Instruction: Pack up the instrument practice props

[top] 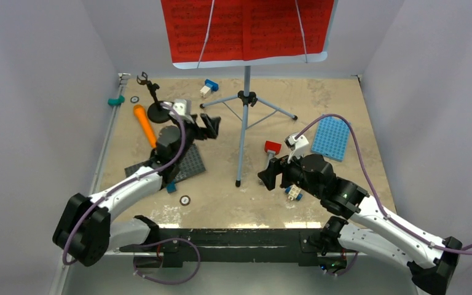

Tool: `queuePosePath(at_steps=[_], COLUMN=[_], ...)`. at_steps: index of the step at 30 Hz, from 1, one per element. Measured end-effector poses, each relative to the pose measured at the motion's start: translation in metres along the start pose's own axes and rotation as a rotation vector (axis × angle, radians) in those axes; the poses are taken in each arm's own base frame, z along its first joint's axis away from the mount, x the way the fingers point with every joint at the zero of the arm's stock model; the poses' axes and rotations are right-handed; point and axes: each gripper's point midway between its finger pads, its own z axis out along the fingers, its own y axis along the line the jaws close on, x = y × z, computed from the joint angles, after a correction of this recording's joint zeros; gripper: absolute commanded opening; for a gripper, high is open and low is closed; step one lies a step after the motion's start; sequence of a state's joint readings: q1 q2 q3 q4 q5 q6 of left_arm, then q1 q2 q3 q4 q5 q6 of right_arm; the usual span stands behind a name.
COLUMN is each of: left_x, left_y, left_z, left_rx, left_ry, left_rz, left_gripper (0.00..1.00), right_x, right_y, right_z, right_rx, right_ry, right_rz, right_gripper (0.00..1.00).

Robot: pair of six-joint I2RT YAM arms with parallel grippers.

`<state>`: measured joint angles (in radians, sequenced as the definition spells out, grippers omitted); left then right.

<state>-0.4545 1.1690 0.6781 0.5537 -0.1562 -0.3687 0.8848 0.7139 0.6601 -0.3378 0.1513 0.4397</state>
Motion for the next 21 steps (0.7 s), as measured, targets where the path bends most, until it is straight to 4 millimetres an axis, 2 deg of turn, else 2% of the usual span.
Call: queuePosePath(at_steps=[1, 3, 5, 7, 10, 13, 21], left_x=[0.03, 0.077, 0.104, 0.112, 0.115, 0.127, 0.189], left_y=[-0.008, -0.019, -0.032, -0.048, -0.075, -0.093, -0.099], left_z=[-0.005, -0.014, -0.02, -0.023, -0.023, -0.02, -0.023], left_rx=[0.027, 0.066, 0.109, 0.163, 0.249, 0.287, 0.293], left_ry=[0.059, 0.161, 0.219, 0.234, 0.225, 0.247, 0.39], left_rz=[-0.006, -0.003, -0.005, -0.012, -0.025, -0.024, 0.012], left_gripper=[1.0, 1.0, 1.0, 1.0, 1.0, 1.0, 0.94], right_x=[0.001, 0.003, 0.003, 0.004, 0.004, 0.005, 0.007], right_y=[-0.001, 0.002, 0.003, 0.003, 0.003, 0.003, 0.0], right_z=[0.001, 0.001, 0.001, 0.0, -0.001, -0.002, -0.013], right_rx=[-0.001, -0.016, -0.023, -0.022, -0.023, -0.025, -0.024], right_ry=[0.007, 0.018, 0.021, 0.025, 0.023, 0.02, 0.017], right_rz=[0.007, 0.01, 0.01, 0.011, 0.018, 0.027, 0.037], right_gripper=[0.88, 0.88, 0.88, 0.88, 0.88, 0.87, 0.87])
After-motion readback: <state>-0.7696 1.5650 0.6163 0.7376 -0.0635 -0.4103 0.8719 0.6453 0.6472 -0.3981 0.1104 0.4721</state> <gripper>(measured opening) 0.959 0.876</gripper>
